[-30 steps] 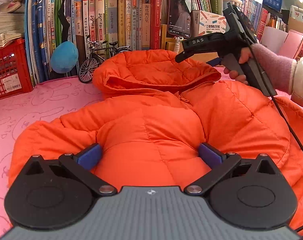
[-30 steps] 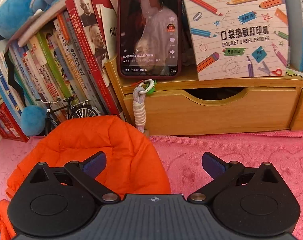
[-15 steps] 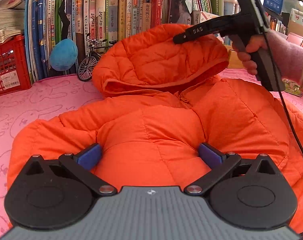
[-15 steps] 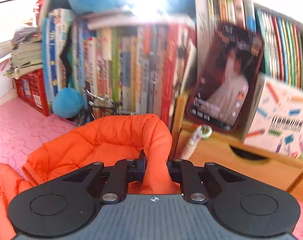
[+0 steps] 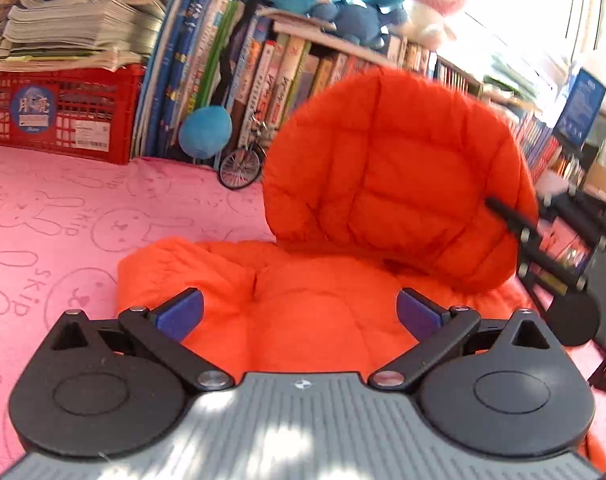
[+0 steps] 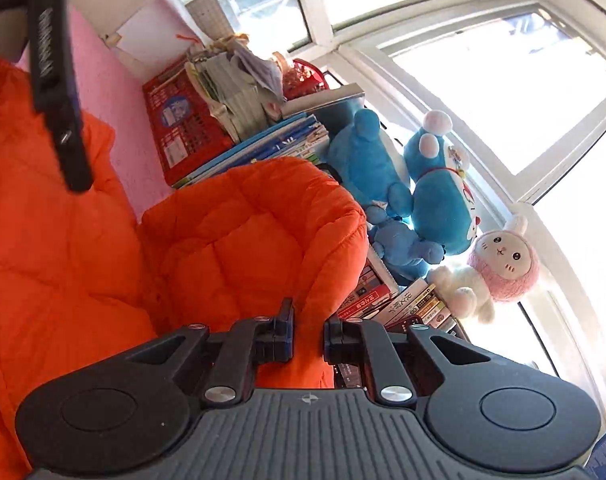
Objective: Fold clothes
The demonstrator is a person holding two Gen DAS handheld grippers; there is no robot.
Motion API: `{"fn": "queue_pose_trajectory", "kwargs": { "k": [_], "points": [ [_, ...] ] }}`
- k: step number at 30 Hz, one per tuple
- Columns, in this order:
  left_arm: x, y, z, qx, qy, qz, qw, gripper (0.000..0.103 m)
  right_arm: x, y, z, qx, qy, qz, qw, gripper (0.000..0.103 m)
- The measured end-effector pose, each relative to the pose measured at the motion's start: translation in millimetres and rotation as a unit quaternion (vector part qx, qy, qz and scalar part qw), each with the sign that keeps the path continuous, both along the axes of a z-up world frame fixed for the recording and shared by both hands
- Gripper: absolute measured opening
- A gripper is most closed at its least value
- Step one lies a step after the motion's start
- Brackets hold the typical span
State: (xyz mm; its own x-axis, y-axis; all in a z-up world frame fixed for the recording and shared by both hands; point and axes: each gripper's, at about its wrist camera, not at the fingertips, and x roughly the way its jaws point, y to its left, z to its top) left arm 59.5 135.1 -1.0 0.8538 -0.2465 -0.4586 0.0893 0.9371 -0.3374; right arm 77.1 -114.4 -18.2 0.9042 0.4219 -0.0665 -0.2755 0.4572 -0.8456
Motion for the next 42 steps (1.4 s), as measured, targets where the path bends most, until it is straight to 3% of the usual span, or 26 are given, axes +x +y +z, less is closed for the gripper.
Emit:
{"fn": "queue_pose_trajectory", "kwargs": {
  "k": [3,5,7,8,10,12,13,14,15,18,22,23,25,26,27,29,33,39,42],
  "points": [
    [-5.3,17.8,42.4,-0.002,-0.059,0.033,0.9977,0.103,-17.2,-2.8,-16.4,-0.026,-0.020,0.010,0.999,0.014],
    [-3.2,8.7,67.8,0.053,-0.103,0.041,0.9924,0.103,-24.3,-4.6,-23.0,-0.039,-0.028,0.014,0.999,0.014],
    [-3.4,-10.0,85.2,0.126,-0.162,0.021,0.9785,0.103,-28.9,-6.3,-27.5,-0.045,-0.032,0.017,0.998,0.014],
    [-5.3,-19.5,83.3,0.155,-0.204,-0.025,0.9664,0.103,-30.2,-7.1,-28.9,-0.045,-0.032,0.016,0.998,0.014],
    [-8.4,-39.0,78.8,0.215,-0.277,-0.117,0.9294,0.103,-31.6,-8.2,-31.2,-0.043,-0.032,0.014,0.998,0.014],
    [-4.3,-68.8,68.0,0.324,-0.274,-0.198,0.8835,0.103,-33.4,-8.8,-33.1,-0.041,-0.032,0.016,0.999,0.014],
    [-0.4,-83.1,61.7,0.375,-0.267,-0.211,0.8623,0.103,-33.8,-9.1,-33.9,-0.040,-0.032,0.016,0.999,0.014],
    [4.4,-93.0,56.8,0.405,-0.263,-0.220,0.8473,0.103,-33.8,-9.7,-34.5,-0.037,-0.032,0.017,0.999,0.014],
    [9.5,-100.6,54.2,0.421,-0.258,-0.235,0.8372,0.103,-33.9,-10.3,-35.2,-0.035,-0.031,0.017,0.999,0.014],
    [37.6,-116.5,55.2,0.440,-0.233,-0.269,0.8246,0.103,-35.0,-12.4,-38.5,-0.034,-0.039,0.021,0.998,0.014],
    [59.0,-134.5,31.3,0.493,-0.195,-0.287,0.7980,0.103,-37.2,-16.1,-42.2,-0.038,-0.043,0.026,0.998,0.014],
    [59.7,-136.4,25.9,0.495,-0.191,-0.291,0.7959,0.098,-37.6,-17.3,-42.8,-0.039,-0.042,0.026,0.998,0.014],
    [55.0,-138.5,18.4,0.495,-0.193,-0.289,0.7960,0.075,-38.3,-20.6,-44.2,-0.039,-0.043,0.025,0.998,0.014],
    [50.8,-139.1,15.8,0.494,-0.197,-0.285,0.7972,0.056,-37.8,-23.3,-45.1,-0.040,-0.040,0.021,0.998,0.014],
    [46.5,-139.4,14.2,0.491,-0.198,-0.282,0.8002,0.045,-37.3,-25.9,-46.1,-0.040,-0.037,0.017,0.998,0.014],
    [35.0,-137.2,21.4,0.461,-0.195,-0.283,0.8183,0.036,-36.0,-32.1,-47.9,-0.039,-0.031,0.004,0.999,0.014],
    [5.1,-131.6,39.8,0.384,-0.196,-0.297,0.8521,0.032,-32.5,-44.7,-48.5,-0.020,-0.015,-0.032,0.999,0.017],
    [-21.2,-128.5,40.6,0.301,-0.174,-0.303,0.8875,0.032,-23.9,-51.0,-45.9,0.008,0.030,-0.074,0.997,0.025],
    [-23.4,-123.4,33.9,0.276,-0.162,-0.289,0.9025,0.032,-21.4,-54.4,-37.0,0.050,0.076,-0.092,0.992,0.036]
  ]
}}
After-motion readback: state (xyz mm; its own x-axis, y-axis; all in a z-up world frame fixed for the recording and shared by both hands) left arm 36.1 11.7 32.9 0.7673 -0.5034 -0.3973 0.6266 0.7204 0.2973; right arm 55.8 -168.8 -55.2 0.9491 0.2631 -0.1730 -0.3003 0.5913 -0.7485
